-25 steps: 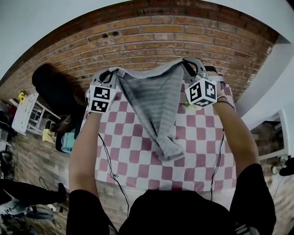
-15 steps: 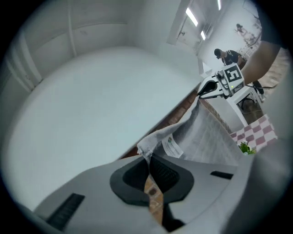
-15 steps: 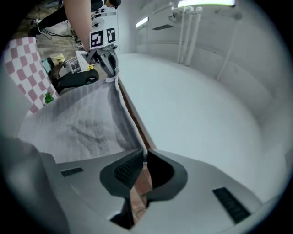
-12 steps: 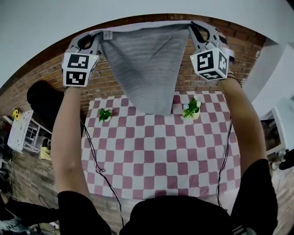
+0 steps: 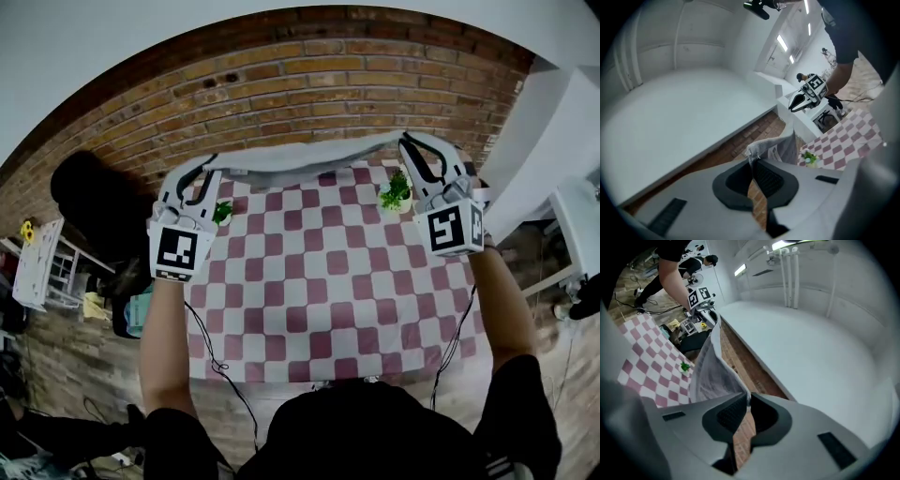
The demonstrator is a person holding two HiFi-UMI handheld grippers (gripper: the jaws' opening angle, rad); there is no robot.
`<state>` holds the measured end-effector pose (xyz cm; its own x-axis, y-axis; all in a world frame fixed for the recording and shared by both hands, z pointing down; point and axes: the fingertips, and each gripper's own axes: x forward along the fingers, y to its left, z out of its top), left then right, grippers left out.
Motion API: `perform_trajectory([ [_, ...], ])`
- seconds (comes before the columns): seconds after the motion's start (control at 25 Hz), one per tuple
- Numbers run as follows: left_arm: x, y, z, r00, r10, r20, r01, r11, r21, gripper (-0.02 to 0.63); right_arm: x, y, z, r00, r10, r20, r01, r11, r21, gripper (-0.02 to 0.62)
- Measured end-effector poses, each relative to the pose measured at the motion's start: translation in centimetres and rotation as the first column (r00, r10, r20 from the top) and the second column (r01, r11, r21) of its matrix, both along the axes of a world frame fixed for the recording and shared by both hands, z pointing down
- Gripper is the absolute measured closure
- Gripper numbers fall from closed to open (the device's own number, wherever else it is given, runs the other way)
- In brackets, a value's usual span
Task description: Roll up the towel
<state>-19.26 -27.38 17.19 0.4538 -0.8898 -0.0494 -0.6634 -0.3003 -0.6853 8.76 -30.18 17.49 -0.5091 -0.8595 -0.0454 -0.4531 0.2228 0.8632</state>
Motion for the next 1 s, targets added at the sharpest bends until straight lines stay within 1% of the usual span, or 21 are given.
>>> perform_trajectory([
  [0.08,0.0,2.5,5.0,0.999,0.032,-0.040,-0.034,0.997,-0.075,0.601,0.1,3.0,5.0,1.000,0.014,-0.024,-0.016,0.996,-0.082,0.566],
  [0.16,0.2,5.1,9.5,0.995,0.044,-0.084,-0.055,0.989,-0.136,0.601,0.6,6.3,9.4,0.999,0.032,-0.028,-0.036,0.987,-0.158,0.566],
  [0.2,0.3,6.5,11.5,0.994,0.043,-0.099,-0.059,0.985,-0.162,0.601,0.8,7.8,11.4,0.999,0.038,-0.022,-0.042,0.980,-0.195,0.566],
  [0.28,0.5,9.2,15.2,0.994,0.035,-0.104,-0.057,0.975,-0.215,0.601,1.1,10.6,14.8,0.999,0.046,0.009,-0.042,0.962,-0.271,0.566],
  [0.36,0.9,11.9,18.5,0.992,0.019,-0.126,-0.054,0.958,-0.281,0.601,1.5,13.4,17.9,0.998,0.047,0.041,-0.031,0.941,-0.337,0.566],
  [0.52,2.2,17.1,24.0,0.985,-0.019,-0.170,-0.051,0.916,-0.399,0.601,2.5,18.4,23.3,0.994,0.050,0.095,-0.003,0.895,-0.445,0.566],
  [0.64,3.1,20.6,27.3,0.982,-0.065,-0.180,-0.025,0.889,-0.456,0.601,3.6,21.7,26.2,0.991,0.046,0.125,0.022,0.869,-0.495,0.566],
  [0.84,3.9,26.0,31.4,0.976,-0.140,-0.165,0.033,0.850,-0.526,0.601,5.1,27.1,29.9,0.992,0.005,0.127,0.064,0.845,-0.531,0.566],
  [0.92,4.1,28.3,32.4,0.972,-0.167,-0.163,0.053,0.839,-0.542,0.601,5.2,29.4,30.2,0.992,-0.016,0.126,0.084,0.828,-0.554,0.566],
  [1.0,4.6,30.6,32.9,0.968,-0.186,-0.168,0.063,0.830,-0.554,0.601,5.6,31.5,30.8,0.993,-0.041,0.111,0.097,0.824,-0.559,0.566],
])
